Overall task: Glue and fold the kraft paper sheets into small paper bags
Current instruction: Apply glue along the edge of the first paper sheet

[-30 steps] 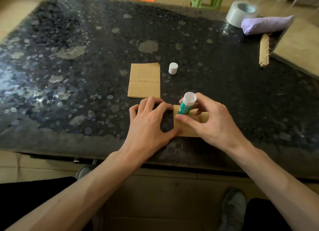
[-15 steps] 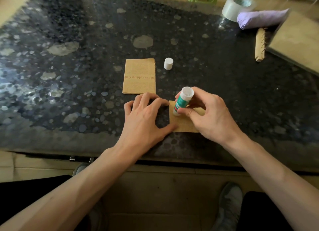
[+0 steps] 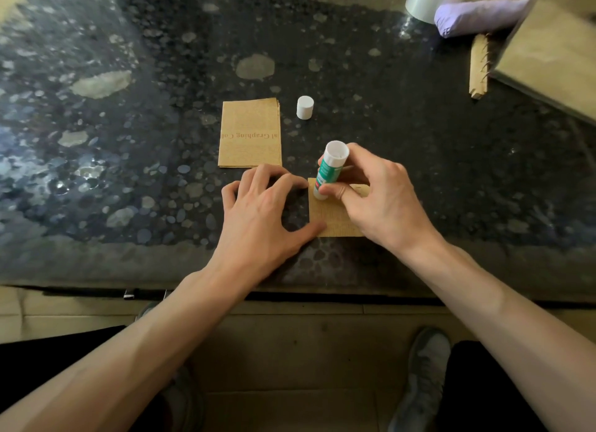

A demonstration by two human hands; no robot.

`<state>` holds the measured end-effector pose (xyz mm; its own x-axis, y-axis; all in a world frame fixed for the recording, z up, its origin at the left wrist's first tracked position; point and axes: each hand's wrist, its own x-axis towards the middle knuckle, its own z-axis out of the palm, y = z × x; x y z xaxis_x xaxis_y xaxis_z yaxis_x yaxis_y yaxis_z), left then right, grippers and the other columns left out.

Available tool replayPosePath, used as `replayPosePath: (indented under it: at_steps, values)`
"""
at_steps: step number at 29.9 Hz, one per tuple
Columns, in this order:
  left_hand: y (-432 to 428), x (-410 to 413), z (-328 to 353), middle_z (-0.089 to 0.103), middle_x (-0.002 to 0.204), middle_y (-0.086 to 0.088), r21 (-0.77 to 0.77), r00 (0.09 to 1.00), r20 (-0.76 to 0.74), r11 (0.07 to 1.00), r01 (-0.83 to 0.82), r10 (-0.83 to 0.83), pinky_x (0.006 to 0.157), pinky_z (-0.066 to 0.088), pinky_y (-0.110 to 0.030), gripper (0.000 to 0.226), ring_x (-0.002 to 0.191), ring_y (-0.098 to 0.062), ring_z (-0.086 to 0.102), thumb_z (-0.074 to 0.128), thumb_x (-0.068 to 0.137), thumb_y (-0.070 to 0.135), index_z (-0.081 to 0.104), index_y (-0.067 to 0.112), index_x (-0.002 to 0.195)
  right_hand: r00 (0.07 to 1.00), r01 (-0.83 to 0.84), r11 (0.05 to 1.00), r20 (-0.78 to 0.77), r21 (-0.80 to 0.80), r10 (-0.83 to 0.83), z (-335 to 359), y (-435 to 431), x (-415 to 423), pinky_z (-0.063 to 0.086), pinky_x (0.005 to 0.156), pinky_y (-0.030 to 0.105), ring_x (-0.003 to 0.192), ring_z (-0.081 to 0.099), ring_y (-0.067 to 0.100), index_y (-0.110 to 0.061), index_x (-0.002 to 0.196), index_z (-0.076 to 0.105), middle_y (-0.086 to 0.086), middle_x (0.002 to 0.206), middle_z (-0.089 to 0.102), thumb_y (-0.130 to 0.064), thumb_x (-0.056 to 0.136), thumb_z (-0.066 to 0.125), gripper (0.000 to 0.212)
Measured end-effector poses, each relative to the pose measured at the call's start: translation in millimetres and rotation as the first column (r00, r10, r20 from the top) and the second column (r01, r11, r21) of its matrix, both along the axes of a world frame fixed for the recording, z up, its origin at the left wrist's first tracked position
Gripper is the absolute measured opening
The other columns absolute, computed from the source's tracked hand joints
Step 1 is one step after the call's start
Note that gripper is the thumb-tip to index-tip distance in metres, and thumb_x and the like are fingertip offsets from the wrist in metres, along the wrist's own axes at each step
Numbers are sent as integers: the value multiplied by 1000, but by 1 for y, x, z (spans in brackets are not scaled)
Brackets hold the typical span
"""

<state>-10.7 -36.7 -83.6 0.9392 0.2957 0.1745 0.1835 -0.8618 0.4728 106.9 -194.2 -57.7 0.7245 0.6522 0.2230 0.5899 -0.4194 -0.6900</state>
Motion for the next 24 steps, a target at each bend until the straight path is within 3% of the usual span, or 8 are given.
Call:
replayPosePath:
  at_steps: [4,9,15,24]
  values:
    - [-1,0,1,46,131,11,-4,1000,-8,1000,7,-7,103,16,-31,62,128,-13,39,63,77,71,58,38,129,996,19,1000,83,4,-19,-2,2,2,50,79,14,90,62,7,-15,108,66,-9,100,63,-23,88,84,29]
    - [-1,0,2,45,132,12,-3,1000,-15,1000,7,-7,103,16,-30,63,129,-12,38,61,77,73,57,38,129,996,28,1000,82,7,-29,-4,5,4,53,83,21,94,66,8,-13,110,68,-5,102,68,-19,89,82,26]
    - [-1,0,1,45,131,12,0,1000,-6,1000,4,-4,102,15,-29,62,128,-12,38,63,78,72,56,38,129,995,46,999,82,13,-47,-4,9,7,51,84,12,95,65,5,-12,111,68,-5,103,69,-18,90,81,26]
    - [-1,0,0,45,132,12,1,1000,-4,1000,1,-1,104,17,-32,63,128,-12,39,64,78,72,57,37,129,996,51,998,77,34,-53,-5,14,9,54,86,18,97,65,6,-12,113,67,-5,105,70,-16,90,80,26]
